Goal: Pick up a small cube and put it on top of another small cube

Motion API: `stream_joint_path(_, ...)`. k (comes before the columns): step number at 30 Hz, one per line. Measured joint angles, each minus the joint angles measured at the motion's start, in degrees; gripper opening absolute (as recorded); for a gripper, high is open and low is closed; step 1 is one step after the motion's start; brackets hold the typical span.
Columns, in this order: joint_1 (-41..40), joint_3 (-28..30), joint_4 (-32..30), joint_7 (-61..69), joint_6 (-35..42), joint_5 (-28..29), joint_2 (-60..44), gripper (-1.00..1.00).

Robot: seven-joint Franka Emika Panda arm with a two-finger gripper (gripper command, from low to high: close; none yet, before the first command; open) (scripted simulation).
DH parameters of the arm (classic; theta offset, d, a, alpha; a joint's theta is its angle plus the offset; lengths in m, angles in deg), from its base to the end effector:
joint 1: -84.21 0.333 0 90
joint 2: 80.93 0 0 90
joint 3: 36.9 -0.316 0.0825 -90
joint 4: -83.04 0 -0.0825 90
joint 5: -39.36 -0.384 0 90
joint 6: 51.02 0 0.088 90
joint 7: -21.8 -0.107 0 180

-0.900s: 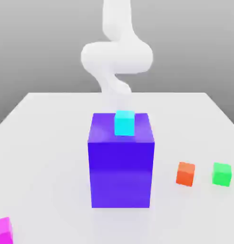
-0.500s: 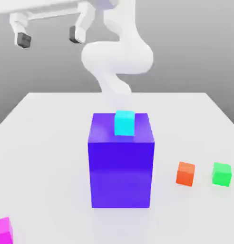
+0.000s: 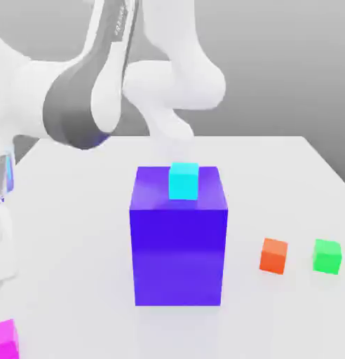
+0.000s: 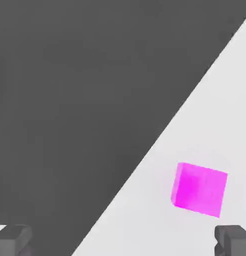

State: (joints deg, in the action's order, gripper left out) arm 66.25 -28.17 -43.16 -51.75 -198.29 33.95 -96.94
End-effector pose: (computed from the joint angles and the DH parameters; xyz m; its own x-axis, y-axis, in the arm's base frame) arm 0.5036 -0.2544 0.2641 -0.2460 -0.9692 0.0105 -0.9653 0.2440 -0.0930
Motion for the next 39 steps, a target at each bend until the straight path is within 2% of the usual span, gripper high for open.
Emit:
stream_joint_path(7,-3.5,-0.6,2.3,-1.2,-6.8,-4.1,-14.7,0.00)
stream_joint_path(8,-3.9,-1.0,2.7,-1.0,-8.1,-4.5,-16.3,-1.00)
stream_joint_path(14,-4.0,-1.2,2.8,-0.9,-8.7,-4.7,-17.1,-1.00)
stream_joint_path(19,-2.6,0.3,1.0,-2.2,-3.1,-2.7,-9.6,-1.00)
stream_joint_path(31,11.6,-17.0,-11.5,12.1,-3.8,2.0,2.7,-1.00)
stream_joint_path(39,23.9,-31.0,-21.5,25.4,-5.0,3.0,11.5,-1.00)
